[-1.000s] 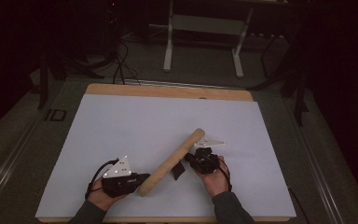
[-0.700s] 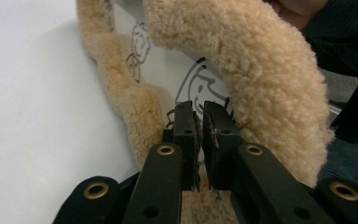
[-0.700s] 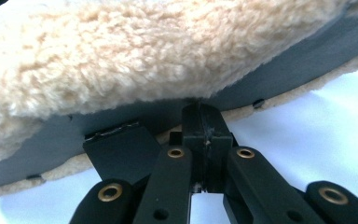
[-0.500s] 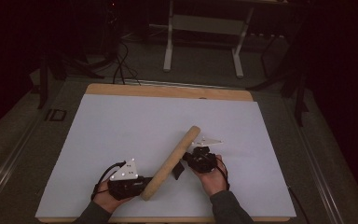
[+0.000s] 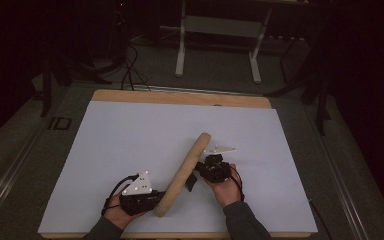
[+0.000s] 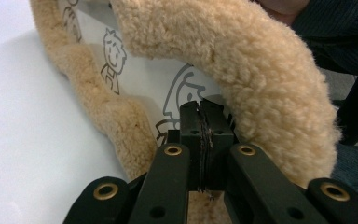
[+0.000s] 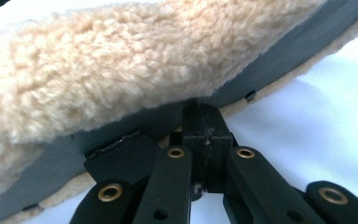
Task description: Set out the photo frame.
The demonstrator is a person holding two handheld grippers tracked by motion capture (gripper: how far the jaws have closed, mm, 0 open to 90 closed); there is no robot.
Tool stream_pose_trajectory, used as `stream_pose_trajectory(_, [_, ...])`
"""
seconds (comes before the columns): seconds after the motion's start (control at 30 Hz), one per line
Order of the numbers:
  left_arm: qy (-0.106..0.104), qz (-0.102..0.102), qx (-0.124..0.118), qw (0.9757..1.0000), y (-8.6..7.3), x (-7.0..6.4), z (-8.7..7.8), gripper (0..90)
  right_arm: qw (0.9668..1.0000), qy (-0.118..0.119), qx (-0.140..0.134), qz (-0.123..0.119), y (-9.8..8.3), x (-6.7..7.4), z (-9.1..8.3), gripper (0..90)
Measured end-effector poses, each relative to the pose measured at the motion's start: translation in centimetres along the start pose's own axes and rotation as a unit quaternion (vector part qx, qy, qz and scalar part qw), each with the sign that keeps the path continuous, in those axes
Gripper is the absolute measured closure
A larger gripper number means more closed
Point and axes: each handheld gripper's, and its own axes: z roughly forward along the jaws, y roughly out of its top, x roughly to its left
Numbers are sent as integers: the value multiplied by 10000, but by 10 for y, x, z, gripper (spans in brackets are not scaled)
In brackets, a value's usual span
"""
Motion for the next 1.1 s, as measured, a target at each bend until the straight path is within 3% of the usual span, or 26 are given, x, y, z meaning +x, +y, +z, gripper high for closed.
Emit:
stream_pose_trajectory(0.87, [47, 61, -13, 10000, 5, -10, 22, 898, 9996, 257, 112, 64, 16, 7, 16, 900])
stream_pose_trajectory(1.1, [355, 141, -31, 9993, 7, -14, 29, 900, 9988, 460, 160, 63, 20, 5, 18, 900])
